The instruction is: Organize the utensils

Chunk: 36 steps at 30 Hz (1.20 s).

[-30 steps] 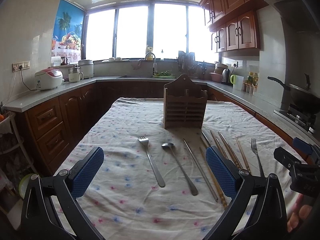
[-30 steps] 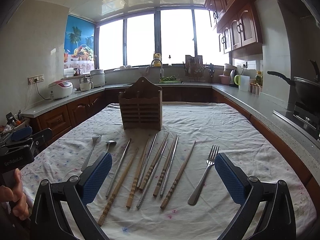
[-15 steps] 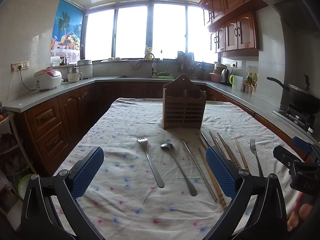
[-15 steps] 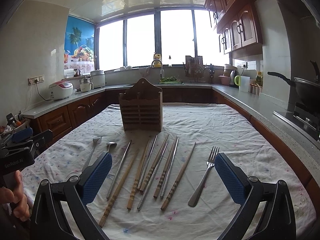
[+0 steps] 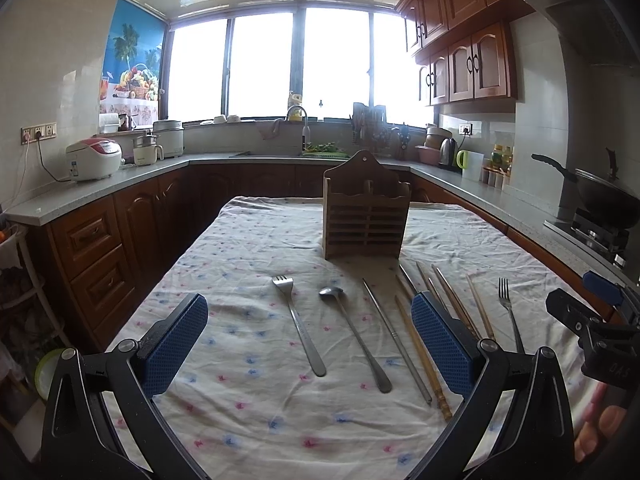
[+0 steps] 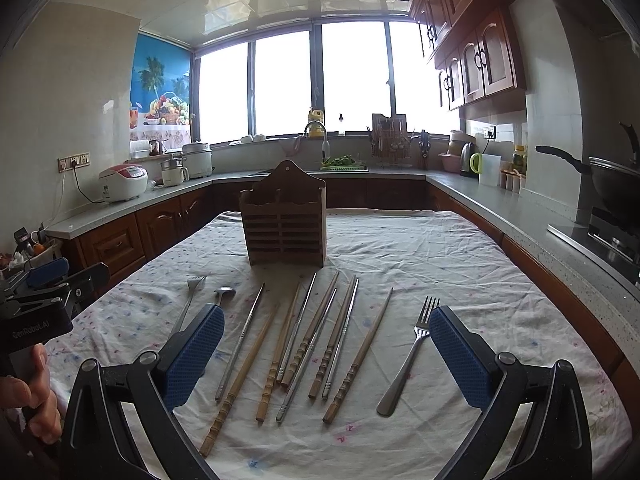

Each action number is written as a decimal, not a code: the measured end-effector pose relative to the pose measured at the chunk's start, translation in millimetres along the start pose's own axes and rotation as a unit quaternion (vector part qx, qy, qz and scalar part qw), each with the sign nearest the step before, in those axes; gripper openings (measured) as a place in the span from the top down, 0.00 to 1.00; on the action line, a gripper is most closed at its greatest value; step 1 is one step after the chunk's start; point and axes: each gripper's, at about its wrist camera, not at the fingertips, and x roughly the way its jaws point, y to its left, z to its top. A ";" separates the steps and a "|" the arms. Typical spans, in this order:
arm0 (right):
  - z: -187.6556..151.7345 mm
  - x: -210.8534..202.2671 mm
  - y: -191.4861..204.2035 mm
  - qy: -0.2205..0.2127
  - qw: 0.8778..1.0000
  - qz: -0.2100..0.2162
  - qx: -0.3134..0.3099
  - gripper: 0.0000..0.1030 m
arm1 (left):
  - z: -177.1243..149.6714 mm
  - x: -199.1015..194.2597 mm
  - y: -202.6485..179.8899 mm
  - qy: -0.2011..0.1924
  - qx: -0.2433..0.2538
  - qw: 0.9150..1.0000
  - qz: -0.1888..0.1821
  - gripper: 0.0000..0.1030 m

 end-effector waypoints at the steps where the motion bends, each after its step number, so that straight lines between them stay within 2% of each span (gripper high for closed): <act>1: -0.4 -0.3 0.4 0.000 1.000 0.000 0.000 0.00 | 0.0 0.0 0.1 0.000 0.000 1.000 0.000 0.00; 22: -2.4 1.5 -2.8 0.004 1.000 0.002 0.004 0.00 | -1.2 8.6 0.9 0.013 -0.004 1.000 -0.008 0.00; 28: -0.6 10.8 -10.3 0.023 1.000 -0.001 0.014 0.00 | 3.2 30.3 2.8 0.059 -0.023 0.997 -0.031 0.00; 36: 8.6 37.4 -31.1 0.064 0.997 -0.001 0.043 0.02 | 18.2 77.9 -11.7 0.125 -0.018 0.990 -0.066 0.01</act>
